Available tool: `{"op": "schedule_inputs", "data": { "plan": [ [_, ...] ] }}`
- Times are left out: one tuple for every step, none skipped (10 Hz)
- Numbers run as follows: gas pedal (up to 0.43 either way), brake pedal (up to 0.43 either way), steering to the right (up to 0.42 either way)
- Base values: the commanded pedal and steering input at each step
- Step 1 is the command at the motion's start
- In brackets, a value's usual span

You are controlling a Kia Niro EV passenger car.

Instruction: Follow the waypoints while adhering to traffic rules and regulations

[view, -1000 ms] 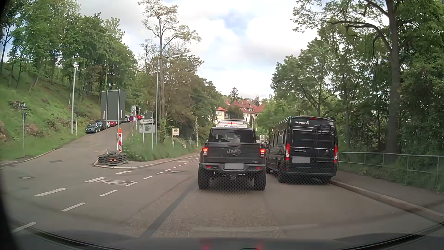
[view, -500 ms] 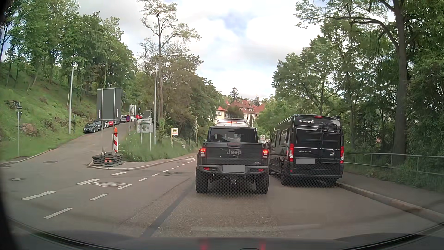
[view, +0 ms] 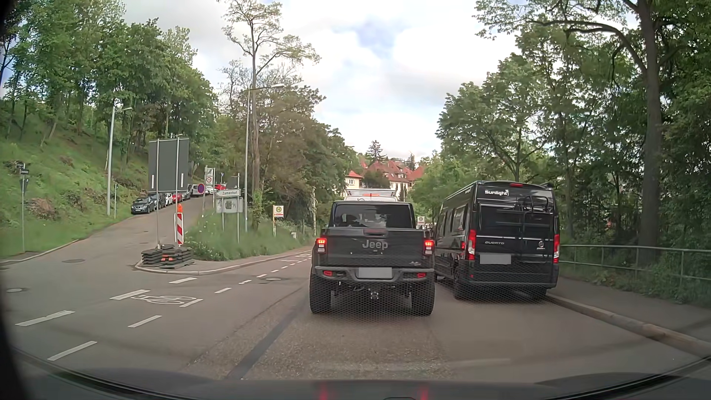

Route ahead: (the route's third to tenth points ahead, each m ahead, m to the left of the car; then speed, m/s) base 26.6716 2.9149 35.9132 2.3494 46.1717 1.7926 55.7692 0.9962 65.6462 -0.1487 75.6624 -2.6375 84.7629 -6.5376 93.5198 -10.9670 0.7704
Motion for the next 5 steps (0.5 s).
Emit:
{"op": "schedule_inputs", "data": {
  "plan": [
    [0.000,0.171,0.001],
    [0.000,0.165,0.001],
    [0.000,0.152,0.001],
    [0.000,0.134,0.001],
    [0.000,0.134,0.001]
  ]
}}
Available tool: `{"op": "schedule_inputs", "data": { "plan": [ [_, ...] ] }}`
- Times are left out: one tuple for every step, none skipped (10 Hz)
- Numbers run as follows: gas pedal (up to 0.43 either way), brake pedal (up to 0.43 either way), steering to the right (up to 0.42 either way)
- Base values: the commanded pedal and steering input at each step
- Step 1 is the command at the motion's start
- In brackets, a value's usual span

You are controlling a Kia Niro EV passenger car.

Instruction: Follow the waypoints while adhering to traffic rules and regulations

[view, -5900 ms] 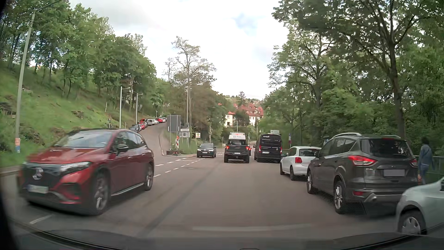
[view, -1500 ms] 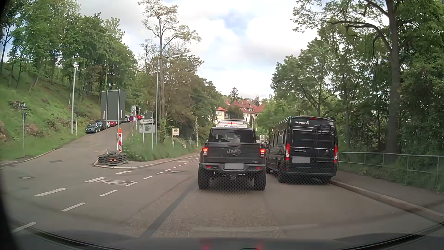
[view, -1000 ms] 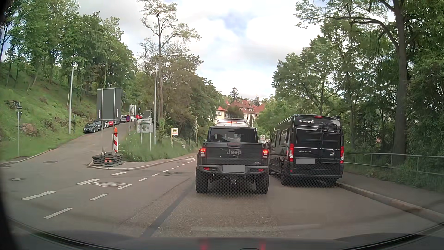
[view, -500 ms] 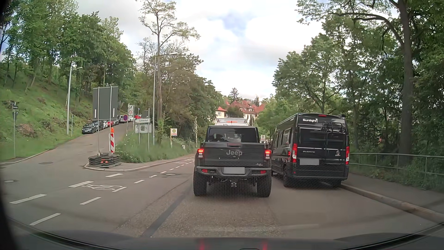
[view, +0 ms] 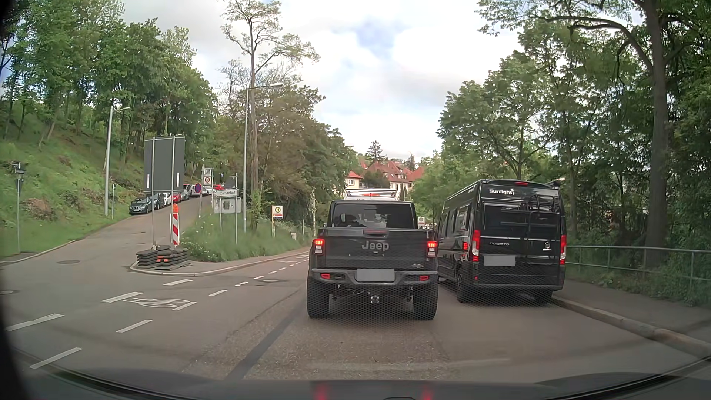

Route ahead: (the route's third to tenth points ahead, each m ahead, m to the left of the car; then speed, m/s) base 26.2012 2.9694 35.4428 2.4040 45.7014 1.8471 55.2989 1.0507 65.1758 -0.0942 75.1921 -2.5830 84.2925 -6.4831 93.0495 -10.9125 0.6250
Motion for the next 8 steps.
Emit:
{"op": "schedule_inputs", "data": {
  "plan": [
    [0.000,0.134,0.001],
    [0.000,0.140,0.001],
    [0.000,0.152,0.001],
    [0.000,0.152,0.001],
    [0.000,0.152,0.001],
    [0.000,0.152,0.001],
    [0.000,0.134,0.001],
    [0.000,0.134,0.001]
  ]
}}
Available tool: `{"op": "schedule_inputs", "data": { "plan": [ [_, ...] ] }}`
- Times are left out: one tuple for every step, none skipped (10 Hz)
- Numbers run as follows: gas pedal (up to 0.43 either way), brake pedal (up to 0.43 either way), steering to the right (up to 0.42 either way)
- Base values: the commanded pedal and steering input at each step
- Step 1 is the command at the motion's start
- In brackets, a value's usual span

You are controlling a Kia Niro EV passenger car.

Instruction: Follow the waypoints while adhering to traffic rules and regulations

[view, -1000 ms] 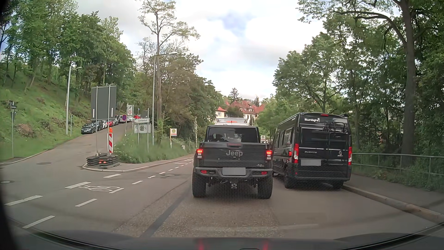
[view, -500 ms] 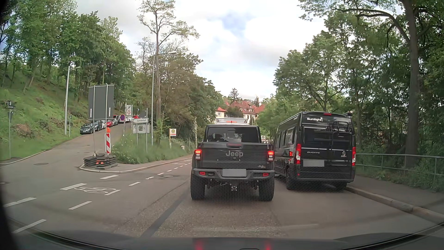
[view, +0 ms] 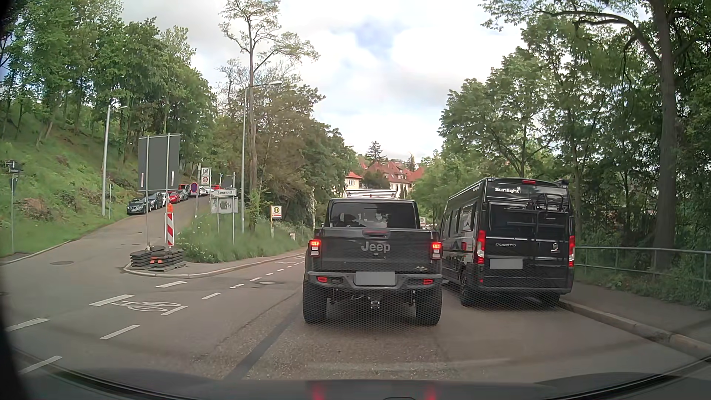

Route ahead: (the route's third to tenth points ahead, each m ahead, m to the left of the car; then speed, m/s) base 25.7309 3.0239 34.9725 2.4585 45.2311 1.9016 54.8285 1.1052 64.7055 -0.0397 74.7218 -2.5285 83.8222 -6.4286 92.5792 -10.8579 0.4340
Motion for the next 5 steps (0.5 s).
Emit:
{"op": "schedule_inputs", "data": {
  "plan": [
    [0.000,0.134,0.001],
    [0.000,0.128,0.001],
    [0.000,0.128,0.001],
    [0.000,0.128,0.001],
    [0.000,0.128,0.001]
  ]
}}
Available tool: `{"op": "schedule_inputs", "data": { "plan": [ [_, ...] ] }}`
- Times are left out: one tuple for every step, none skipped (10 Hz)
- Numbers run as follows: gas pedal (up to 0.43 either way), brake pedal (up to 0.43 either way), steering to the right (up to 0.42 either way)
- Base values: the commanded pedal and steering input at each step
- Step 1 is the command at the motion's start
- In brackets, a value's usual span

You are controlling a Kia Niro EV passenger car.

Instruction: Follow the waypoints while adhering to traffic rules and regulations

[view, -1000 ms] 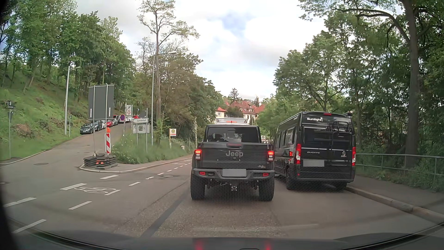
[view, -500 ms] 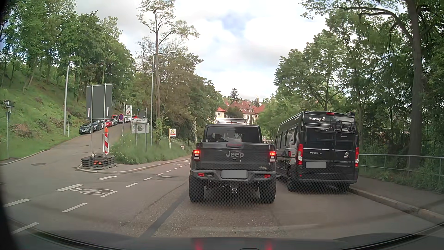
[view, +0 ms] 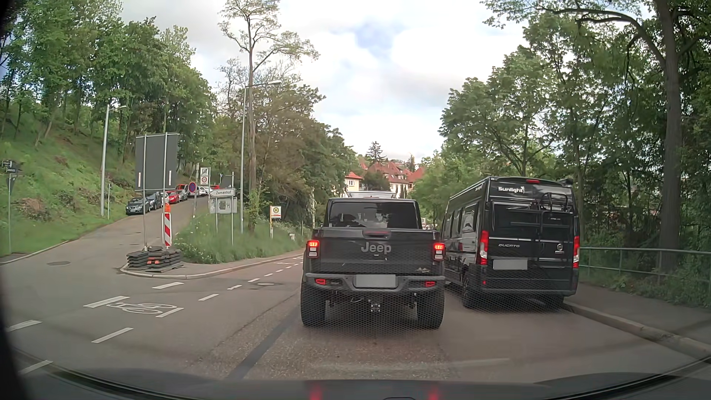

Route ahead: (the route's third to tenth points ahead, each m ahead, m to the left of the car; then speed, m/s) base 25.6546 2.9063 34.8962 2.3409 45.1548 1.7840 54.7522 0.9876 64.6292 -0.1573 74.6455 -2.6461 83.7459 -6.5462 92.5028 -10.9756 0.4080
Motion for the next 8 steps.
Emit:
{"op": "schedule_inputs", "data": {
  "plan": [
    [0.000,0.128,0.001],
    [0.000,0.128,0.001],
    [0.000,0.128,0.001],
    [0.000,0.128,0.001],
    [0.000,0.128,0.001],
    [0.000,0.128,0.001],
    [0.000,0.128,0.001],
    [0.000,0.128,0.001]
  ]
}}
